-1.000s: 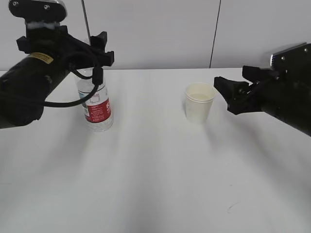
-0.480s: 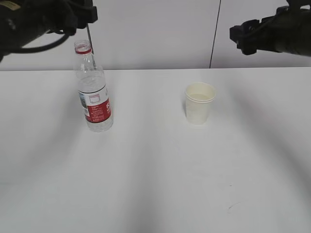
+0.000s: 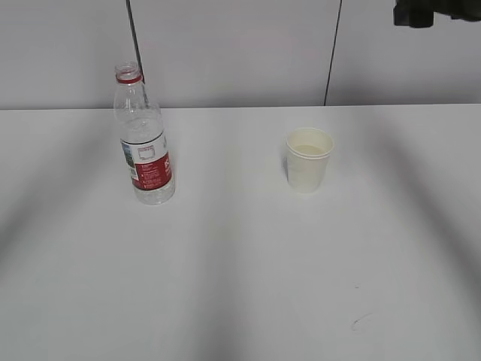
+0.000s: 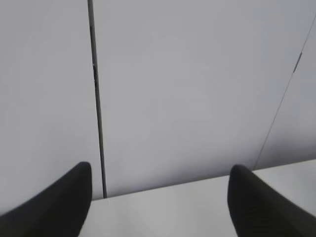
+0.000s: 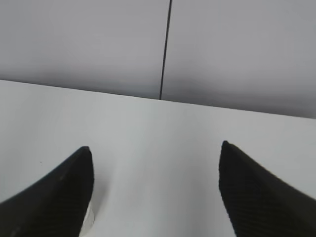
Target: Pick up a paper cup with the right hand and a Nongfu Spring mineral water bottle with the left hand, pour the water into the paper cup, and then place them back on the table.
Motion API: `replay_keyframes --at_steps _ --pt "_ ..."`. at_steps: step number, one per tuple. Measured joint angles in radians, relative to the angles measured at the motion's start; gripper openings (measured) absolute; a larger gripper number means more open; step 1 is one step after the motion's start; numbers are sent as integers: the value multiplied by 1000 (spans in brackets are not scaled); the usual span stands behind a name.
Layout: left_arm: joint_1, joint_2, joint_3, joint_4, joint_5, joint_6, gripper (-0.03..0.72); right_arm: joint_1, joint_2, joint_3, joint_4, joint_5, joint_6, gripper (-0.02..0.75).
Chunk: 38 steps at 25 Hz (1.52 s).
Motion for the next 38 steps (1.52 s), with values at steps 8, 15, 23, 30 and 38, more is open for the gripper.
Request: replay_keyframes --at_steps 8,15,23,30,38 --pt "167 0 -186 36 461 -7 509 0 0 -200 23 370 -2 585" --pt "230 -1 -307 144 840 -148 509 0 0 -220 77 593 -53 585" --pt "230 -7 -359 359 1218 -372 509 0 0 -220 171 788 -107 584" --pt "232 -26 -296 396 1219 -388 501 0 -1 -221 289 792 -190 584" --pt "232 -289 -67 395 1221 -389 501 0 -148 -48 289 792 -195 584"
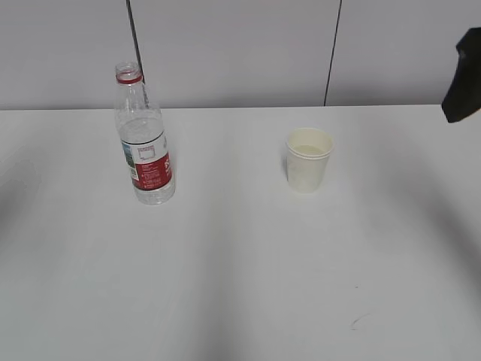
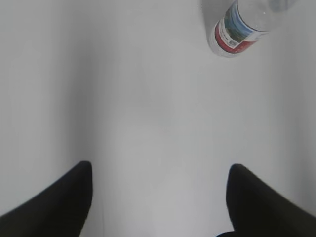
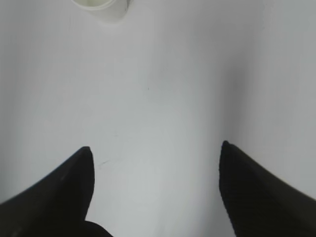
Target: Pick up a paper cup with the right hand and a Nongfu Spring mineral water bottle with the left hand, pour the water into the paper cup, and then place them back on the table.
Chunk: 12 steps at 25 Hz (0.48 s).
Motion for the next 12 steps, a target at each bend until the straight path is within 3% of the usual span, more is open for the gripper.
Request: replay_keyframes --at_steps 6,12 --pt "0 -279 158 -5 13 0 501 0 -165 161 0 0 -1 583" --pt "0 -472 219 -96 20 -1 501 0 -337 353 14 1 -1 583"
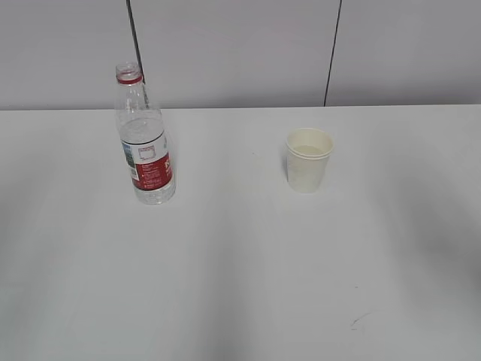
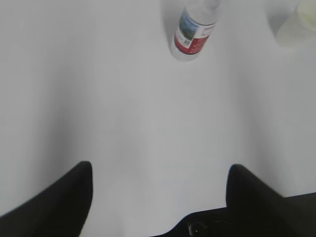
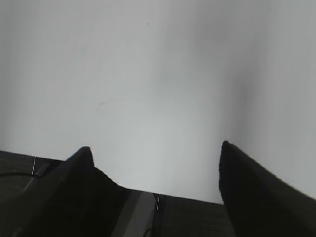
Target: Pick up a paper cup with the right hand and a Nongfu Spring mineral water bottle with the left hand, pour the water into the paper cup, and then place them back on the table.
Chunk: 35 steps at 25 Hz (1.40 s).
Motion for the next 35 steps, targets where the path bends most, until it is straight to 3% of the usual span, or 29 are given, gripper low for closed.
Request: replay_keyframes --at_steps 5,12,18,28,35 --pt "0 -116 54 -25 1 0 501 0 -175 159 -4 2 0 583" --pt "0 -323 222 68 2 0 501 0 -476 320 -8 -83 0 583" --pt "0 -517 337 85 -7 0 501 0 -705 433 -8 -116 0 583" --pt "0 -734 376 34 -17 0 501 0 -1055 581 -43 -137 -41 582" --pt "0 -735 428 0 -49 39 501 1 -1087 593 -76 -150 -49 582"
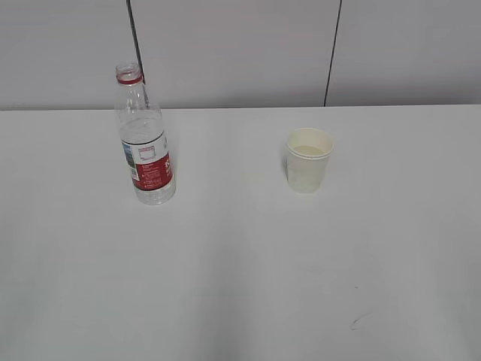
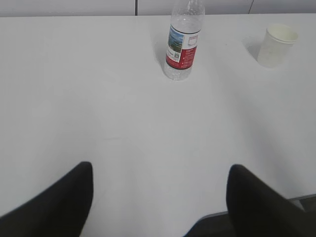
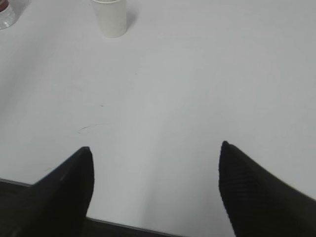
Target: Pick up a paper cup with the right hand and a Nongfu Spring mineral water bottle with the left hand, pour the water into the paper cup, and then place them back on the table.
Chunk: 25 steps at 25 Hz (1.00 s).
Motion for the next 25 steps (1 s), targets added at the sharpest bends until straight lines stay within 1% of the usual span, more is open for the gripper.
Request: replay_keyframes --at_steps 3,7,18,20,23,25 --pt "0 0 41 -1 -46 46 501 0 0 5 -30 -23 -2 582" --pt "0 0 90 -1 -118 60 500 0 0 10 -40 -33 -2 582" --pt "0 0 96 -2 -137 66 500 0 0 17 -15 -33 -2 582" --pt "12 0 96 -2 -137 66 500 0 0 17 -18 -33 -2 582" --pt "61 0 96 -2 -137 66 497 0 0 17 -34 -33 -2 582" --pt "81 0 96 -2 -137 66 487 -13 0 17 -37 -33 -2 582"
